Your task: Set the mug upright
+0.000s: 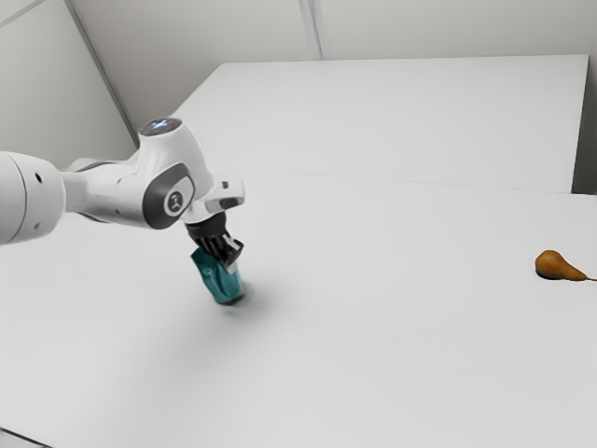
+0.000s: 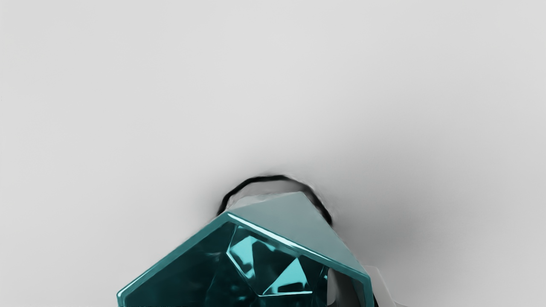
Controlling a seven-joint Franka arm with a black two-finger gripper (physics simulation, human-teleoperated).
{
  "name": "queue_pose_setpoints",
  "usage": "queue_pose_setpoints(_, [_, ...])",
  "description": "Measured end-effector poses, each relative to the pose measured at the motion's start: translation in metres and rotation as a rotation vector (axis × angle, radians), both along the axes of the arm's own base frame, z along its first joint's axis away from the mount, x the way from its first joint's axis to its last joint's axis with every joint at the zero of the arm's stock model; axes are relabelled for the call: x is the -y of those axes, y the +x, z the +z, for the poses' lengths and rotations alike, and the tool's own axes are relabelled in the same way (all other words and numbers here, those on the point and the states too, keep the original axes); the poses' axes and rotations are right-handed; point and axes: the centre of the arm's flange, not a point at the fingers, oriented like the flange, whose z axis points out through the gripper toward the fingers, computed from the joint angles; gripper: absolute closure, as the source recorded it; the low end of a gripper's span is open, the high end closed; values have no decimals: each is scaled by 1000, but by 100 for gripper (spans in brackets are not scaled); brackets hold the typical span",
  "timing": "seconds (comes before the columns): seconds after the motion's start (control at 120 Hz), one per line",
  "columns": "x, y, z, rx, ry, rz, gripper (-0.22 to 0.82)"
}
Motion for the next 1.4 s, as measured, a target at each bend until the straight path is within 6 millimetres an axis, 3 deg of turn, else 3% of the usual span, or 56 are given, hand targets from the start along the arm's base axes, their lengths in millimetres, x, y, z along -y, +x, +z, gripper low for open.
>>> queue_pose_setpoints(0.075, [0,0,-4,-8,0,14,75])
queue_pose_setpoints(0.233, [7,0,-6,-14,-5,26,43])
queue_pose_setpoints(0.333, [6,0,-4,-12,-8,38,29])
queue_pose_setpoints(0.475, [4,-2,1,-4,-13,53,18])
queue_pose_setpoints(0.608, [4,-3,18,27,-22,60,12])
queue_pose_setpoints(0.708, [4,3,37,65,-27,63,8])
queue_pose_setpoints(0.9, [5,36,73,130,-22,68,5])
queue_pose_setpoints(0.983, [2,60,102,145,-18,71,4])
queue_pose_setpoints(1.067, [-16,73,142,171,-22,79,4])
queue_pose_setpoints(1.183, [-38,74,193,179,-22,80,3])
queue_pose_setpoints(1.3, [-51,68,216,156,-19,67,3])
queue_pose_setpoints(1.4, [-57,61,223,131,-19,56,2])
